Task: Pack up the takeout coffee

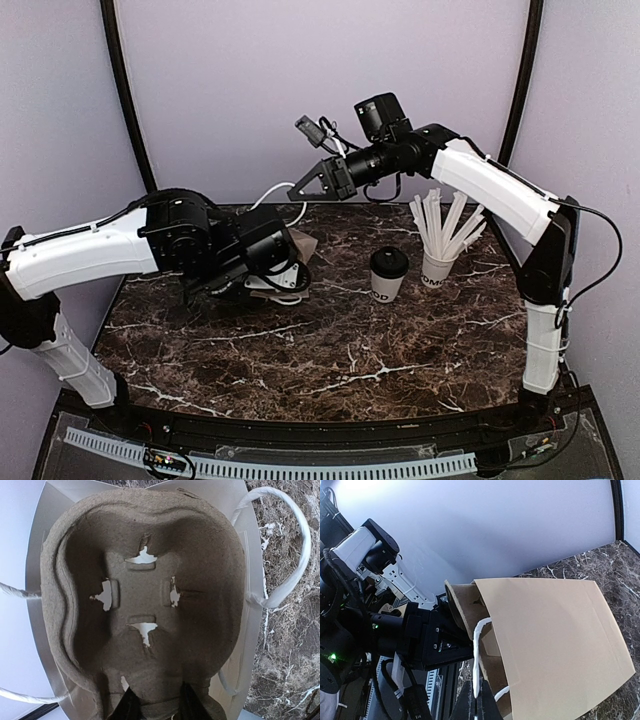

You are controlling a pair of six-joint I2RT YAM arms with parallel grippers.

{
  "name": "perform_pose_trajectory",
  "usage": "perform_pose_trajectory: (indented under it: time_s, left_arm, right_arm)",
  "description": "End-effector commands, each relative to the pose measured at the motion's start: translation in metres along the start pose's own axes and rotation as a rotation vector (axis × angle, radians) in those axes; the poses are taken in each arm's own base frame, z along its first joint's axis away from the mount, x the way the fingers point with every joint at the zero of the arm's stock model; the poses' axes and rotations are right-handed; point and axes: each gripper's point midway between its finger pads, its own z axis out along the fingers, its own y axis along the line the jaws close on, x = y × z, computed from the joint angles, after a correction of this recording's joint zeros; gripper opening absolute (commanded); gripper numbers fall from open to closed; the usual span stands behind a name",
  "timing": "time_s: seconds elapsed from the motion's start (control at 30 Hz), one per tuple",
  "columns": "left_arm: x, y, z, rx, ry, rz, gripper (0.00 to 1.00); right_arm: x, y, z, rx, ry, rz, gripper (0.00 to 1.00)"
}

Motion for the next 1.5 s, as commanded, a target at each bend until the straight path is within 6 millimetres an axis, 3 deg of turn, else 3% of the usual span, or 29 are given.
perform_pose_trajectory:
  time_s: [0.0, 0.23, 0.4, 0.57, 0.93, 1.17, 1.47]
  left_arm:
    - [0.004, 0.006, -0.003, -0.02, 0.024, 0.0, 0.26]
    - [-0.015, -0.004, 0.027, -0.003, 0.078, 0.05, 0.28]
    - [-0.031, 0.012, 0.038, -0.056, 0.086, 0.047, 0.27]
    - [-0.033, 0.02, 0.038, -0.095, 0.096, 0.038, 0.28]
    - [-0.046, 0.071, 0.029, -0.316, 0.094, -0.082, 0.28]
    - [-0.043, 0.063, 0.035, -0.381, 0.067, -0.079, 0.27]
    - [-0.02, 0.052, 0.019, -0.444, 0.09, -0.115, 0.27]
  right_arm:
    - [-0.015, 0.002, -0.005, 0.005, -0.039, -0.024, 0.0]
    - [-0.017, 0.029, 0.009, -0.118, -0.046, 0.029, 0.0]
    - [-0.02, 0.045, 0.012, -0.163, -0.052, 0.041, 0.0]
    - [-0.02, 0.048, 0.011, -0.169, -0.054, 0.047, 0.0]
    - [-0.027, 0.044, 0.007, -0.201, -0.083, 0.108, 0.0]
    - [-0.042, 0.039, -0.015, -0.206, -0.147, 0.144, 0.0]
    - [-0.042, 0.024, -0.015, -0.191, -0.168, 0.199, 0.0]
